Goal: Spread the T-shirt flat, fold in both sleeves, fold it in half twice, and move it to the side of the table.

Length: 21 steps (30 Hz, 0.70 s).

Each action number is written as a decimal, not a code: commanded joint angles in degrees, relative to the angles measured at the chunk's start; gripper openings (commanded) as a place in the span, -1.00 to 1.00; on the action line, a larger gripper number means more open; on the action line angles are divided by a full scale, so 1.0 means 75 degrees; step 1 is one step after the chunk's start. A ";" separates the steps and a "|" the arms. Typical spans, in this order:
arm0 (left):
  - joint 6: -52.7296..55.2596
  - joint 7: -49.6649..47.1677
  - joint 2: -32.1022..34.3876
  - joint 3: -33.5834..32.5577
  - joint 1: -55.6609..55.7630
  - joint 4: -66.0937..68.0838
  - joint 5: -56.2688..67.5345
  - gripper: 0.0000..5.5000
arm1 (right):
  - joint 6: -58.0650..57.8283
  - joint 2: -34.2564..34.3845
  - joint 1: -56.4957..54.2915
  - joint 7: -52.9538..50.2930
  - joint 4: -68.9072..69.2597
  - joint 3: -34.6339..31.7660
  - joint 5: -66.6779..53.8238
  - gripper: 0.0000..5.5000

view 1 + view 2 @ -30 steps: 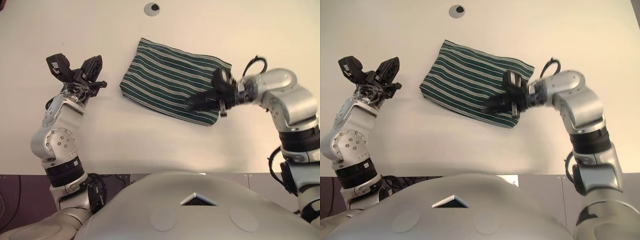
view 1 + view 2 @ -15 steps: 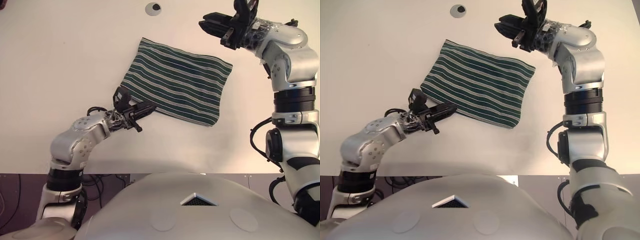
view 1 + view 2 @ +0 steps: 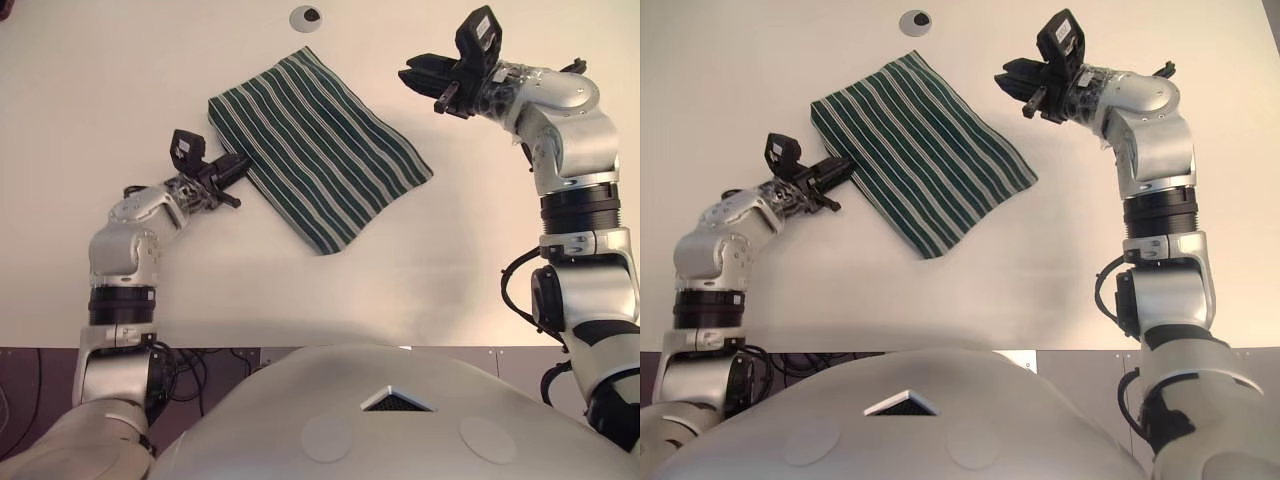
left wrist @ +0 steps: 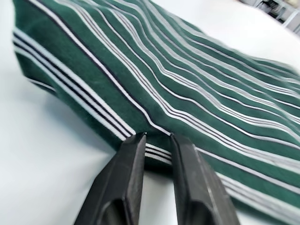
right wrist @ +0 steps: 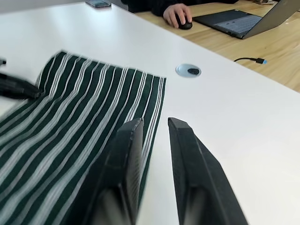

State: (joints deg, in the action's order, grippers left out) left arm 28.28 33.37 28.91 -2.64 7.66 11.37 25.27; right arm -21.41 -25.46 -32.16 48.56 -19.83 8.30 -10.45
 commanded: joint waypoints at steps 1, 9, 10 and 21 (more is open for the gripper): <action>-0.0237 -0.0319 -0.0173 -0.0478 0.0949 0.0719 -0.0111 -0.67 | 0.0193 -0.0059 0.0213 -0.0129 -0.0383 0.0432 0.0628 -0.65; -0.0777 -0.0265 -0.0689 -0.0445 0.1734 0.1951 -0.0494 -0.67 | 0.0242 -0.0083 0.0754 0.0348 0.0117 0.0564 0.0708 -0.65; -0.0723 -0.0223 -0.0731 -0.0486 0.1696 0.1738 -0.0433 -0.67 | 0.0272 -0.0109 0.0800 0.0399 0.0144 0.0550 0.0723 -0.65; 0.1135 -0.1127 -0.0995 -0.2075 0.0182 -0.2462 0.1602 -0.67 | 0.2251 0.0182 0.0960 0.0445 -0.0303 0.0918 0.1200 -0.65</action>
State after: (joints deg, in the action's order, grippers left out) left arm 35.38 26.74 21.58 -16.64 12.32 -4.79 36.84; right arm -7.29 -25.07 -24.77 50.71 -21.91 13.91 -2.07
